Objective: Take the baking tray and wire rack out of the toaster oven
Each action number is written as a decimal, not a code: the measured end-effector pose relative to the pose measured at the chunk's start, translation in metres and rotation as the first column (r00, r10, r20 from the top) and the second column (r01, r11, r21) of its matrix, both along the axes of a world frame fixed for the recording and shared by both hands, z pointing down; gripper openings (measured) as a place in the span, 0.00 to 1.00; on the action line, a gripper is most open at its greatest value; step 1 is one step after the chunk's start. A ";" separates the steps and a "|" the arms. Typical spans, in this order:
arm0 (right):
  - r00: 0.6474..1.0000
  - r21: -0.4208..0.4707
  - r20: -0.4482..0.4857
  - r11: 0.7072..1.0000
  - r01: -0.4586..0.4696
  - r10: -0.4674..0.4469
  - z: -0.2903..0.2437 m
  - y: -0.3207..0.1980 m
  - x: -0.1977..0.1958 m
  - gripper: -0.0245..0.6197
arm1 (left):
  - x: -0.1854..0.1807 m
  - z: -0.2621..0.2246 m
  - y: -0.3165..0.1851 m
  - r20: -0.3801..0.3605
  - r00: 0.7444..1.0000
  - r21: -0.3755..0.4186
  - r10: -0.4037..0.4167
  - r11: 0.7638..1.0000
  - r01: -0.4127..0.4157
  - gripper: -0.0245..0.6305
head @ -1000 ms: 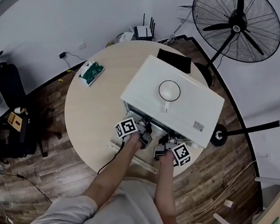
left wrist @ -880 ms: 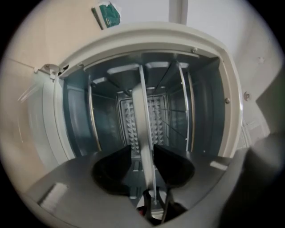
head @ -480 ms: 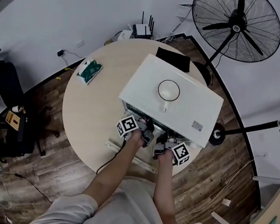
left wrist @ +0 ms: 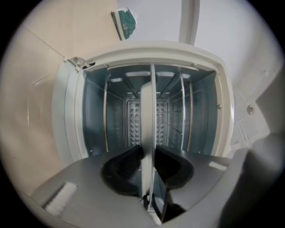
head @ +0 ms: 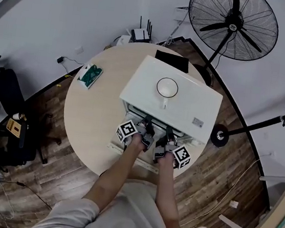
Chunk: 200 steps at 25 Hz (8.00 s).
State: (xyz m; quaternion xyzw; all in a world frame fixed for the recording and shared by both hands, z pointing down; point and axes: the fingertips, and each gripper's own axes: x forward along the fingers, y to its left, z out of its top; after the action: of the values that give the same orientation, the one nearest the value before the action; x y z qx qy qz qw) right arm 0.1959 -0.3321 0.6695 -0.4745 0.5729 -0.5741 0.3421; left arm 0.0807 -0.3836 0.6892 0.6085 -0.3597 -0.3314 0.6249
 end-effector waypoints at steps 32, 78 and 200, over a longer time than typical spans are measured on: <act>1.000 -0.004 0.004 1.000 0.031 -0.030 -0.011 0.096 -0.027 0.09 | -0.007 -0.001 0.081 -0.011 0.999 -0.050 0.050 0.997 -0.050 0.22; 0.979 0.021 -0.061 0.980 0.198 -0.196 -0.005 0.233 -0.135 0.09 | -0.116 0.001 0.230 -0.037 0.999 0.006 0.006 1.000 -0.006 0.23; 0.775 -0.001 -0.529 0.914 0.406 -0.345 -0.041 0.184 -0.111 0.10 | -0.047 -0.080 0.100 0.438 0.882 0.177 0.175 0.945 -0.275 0.44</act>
State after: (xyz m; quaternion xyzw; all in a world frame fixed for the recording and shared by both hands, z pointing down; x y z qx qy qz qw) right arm 0.0846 -0.1483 0.6280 -0.4671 0.7580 -0.4482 0.0798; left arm 0.0333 -0.2839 0.6095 0.7721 -0.3693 -0.1590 0.4921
